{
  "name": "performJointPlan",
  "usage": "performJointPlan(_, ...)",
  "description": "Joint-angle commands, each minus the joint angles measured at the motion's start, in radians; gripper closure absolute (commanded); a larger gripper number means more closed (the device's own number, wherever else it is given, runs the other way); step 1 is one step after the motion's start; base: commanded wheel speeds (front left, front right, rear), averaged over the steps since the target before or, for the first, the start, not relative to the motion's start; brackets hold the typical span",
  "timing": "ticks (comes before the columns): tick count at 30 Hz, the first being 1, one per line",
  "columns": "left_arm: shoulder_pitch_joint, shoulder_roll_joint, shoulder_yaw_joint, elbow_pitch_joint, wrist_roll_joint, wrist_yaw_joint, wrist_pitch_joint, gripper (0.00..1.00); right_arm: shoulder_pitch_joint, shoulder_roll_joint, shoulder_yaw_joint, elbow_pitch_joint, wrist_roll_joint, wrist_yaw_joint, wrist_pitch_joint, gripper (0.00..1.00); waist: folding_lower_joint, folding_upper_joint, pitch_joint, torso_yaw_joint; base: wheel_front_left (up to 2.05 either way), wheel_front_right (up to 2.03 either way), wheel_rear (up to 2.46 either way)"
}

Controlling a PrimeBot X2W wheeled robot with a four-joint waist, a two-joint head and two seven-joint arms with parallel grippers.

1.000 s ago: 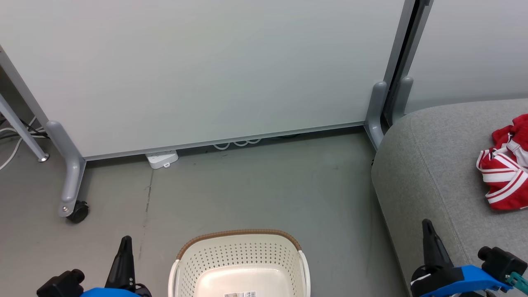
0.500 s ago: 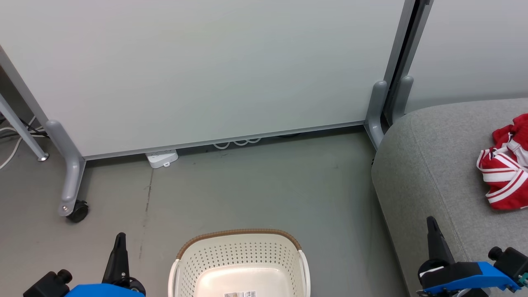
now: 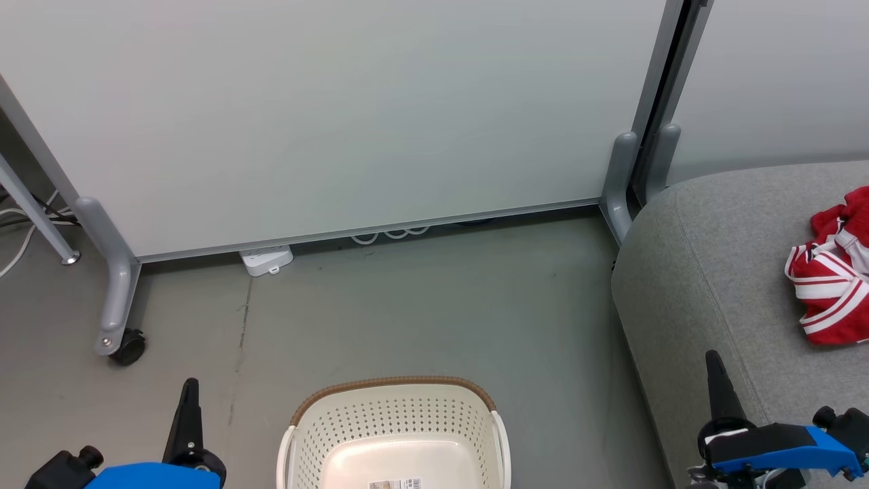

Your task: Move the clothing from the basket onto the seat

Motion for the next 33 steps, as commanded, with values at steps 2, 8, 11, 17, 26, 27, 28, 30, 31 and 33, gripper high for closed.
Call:
performJointPlan(2,-0.029,0.008,0.007,-0.015,-0.033,-0.007,0.008,1.0,-0.025,0.001,-0.005,-0.016,0.038,0.0,0.007,1.0,0.0,-0.0001,0.0,0.0,0.0,0.0,0.0)
performJointPlan(8,-0.03,0.008,0.014,-0.02,-0.101,-0.007,0.025,1.0,-0.028,0.002,-0.009,-0.021,0.106,0.0,0.024,1.0,0.0,-0.0001,0.001,0.0,0.0,0.0,0.0)
performJointPlan(11,-0.032,0.008,0.017,-0.022,-0.132,-0.007,0.033,1.0,-0.03,0.002,-0.011,-0.024,0.14,0.0,0.033,1.0,0.0,-0.0001,0.002,0.0,0.0,0.0,0.0)
performJointPlan(17,-0.035,0.009,0.023,-0.026,-0.195,-0.008,0.048,1.0,-0.033,0.003,-0.015,-0.028,0.203,0.0,0.049,1.0,0.0,-0.0001,0.003,0.0,0.0,0.0,0.0)
performJointPlan(26,-0.038,0.009,0.03,-0.033,-0.292,-0.01,0.072,1.0,-0.036,0.003,-0.021,-0.036,0.301,0.0,0.074,1.0,0.0,-0.0001,0.004,0.0,0.0,0.0,0.0)
performJointPlan(27,-0.039,0.009,0.031,-0.033,-0.301,-0.01,0.074,1.0,-0.037,0.004,-0.022,-0.037,0.311,0.0,0.075,1.0,0.0,-0.0001,0.004,0.0,0.0,0.0,0.0)
performJointPlan(28,-0.039,0.009,0.032,-0.034,-0.309,-0.01,0.078,1.0,-0.037,0.004,-0.022,-0.037,0.32,0.0,0.077,1.0,0.0,-0.0001,0.004,0.0,0.0,0.0,0.0)
performJointPlan(30,-0.04,0.01,0.033,-0.035,-0.328,-0.01,0.081,1.0,-0.038,0.004,-0.023,-0.039,0.34,0.0,0.083,1.0,0.0,-0.0001,0.005,0.0,0.0,0.0,0.0)
performJointPlan(31,-0.04,0.01,0.034,-0.036,-0.337,-0.01,0.083,1.0,-0.039,0.004,-0.024,-0.04,0.348,0.0,0.084,1.0,0.0,-0.0001,0.005,0.0,0.0,0.0,0.0)
performJointPlan(33,-0.041,0.01,0.036,-0.036,-0.355,-0.01,0.089,1.0,-0.039,0.004,-0.025,-0.041,0.366,0.0,0.089,1.0,0.0,-0.0001,0.005,0.0,0.0,0.0,0.0)
